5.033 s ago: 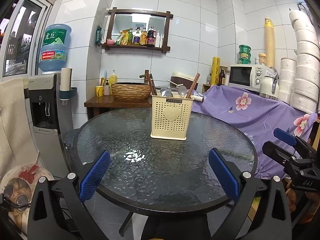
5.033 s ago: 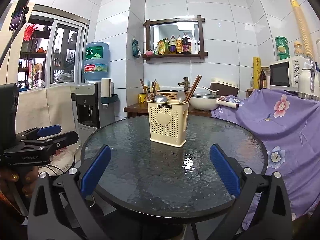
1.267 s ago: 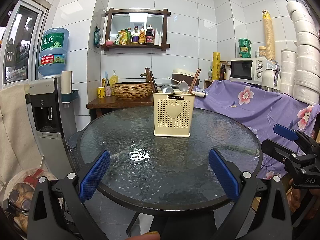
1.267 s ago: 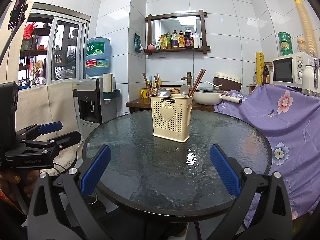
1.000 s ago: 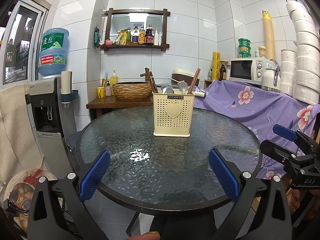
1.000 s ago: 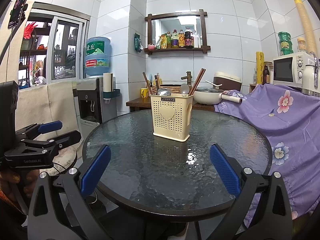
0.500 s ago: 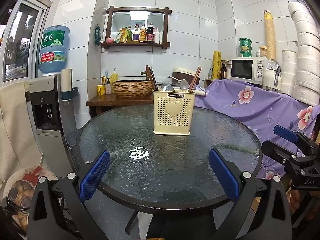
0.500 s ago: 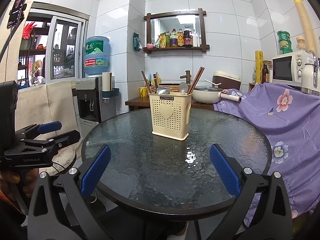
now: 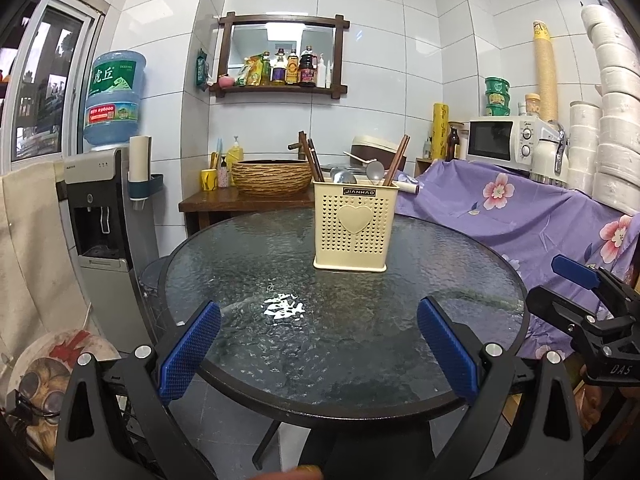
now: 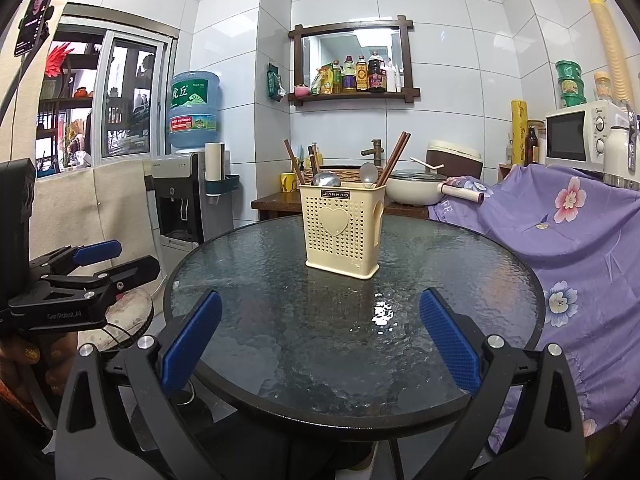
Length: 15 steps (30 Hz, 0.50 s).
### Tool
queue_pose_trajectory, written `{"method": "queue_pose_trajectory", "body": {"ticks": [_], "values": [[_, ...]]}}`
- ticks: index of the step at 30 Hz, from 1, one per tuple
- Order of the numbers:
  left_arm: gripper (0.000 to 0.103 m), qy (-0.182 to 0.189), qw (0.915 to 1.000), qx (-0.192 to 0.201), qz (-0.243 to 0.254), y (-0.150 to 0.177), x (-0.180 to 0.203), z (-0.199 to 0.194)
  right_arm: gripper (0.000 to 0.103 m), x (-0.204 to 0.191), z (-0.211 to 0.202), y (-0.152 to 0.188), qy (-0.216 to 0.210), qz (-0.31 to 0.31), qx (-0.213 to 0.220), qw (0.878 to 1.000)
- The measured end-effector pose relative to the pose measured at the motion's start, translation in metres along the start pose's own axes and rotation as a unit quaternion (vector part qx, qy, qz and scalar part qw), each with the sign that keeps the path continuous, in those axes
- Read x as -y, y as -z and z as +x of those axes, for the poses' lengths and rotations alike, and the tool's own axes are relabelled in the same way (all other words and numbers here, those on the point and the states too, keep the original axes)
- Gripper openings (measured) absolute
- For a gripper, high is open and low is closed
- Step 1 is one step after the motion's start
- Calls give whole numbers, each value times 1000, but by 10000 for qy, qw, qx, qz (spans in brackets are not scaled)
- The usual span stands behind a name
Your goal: Organize utensils
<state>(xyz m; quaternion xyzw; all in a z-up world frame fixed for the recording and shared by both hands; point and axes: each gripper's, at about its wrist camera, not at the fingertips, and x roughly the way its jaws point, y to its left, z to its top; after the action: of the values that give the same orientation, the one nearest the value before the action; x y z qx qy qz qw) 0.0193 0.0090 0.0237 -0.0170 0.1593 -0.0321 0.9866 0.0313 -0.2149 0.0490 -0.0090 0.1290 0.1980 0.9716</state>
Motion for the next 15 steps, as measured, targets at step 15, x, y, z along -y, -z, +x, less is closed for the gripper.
{"method": "queue_pose_trajectory", "body": {"ticks": [15], "values": [[97, -29, 10000, 57, 39, 1, 4, -2, 97, -2, 1, 0, -4, 5, -25, 10000]]}}
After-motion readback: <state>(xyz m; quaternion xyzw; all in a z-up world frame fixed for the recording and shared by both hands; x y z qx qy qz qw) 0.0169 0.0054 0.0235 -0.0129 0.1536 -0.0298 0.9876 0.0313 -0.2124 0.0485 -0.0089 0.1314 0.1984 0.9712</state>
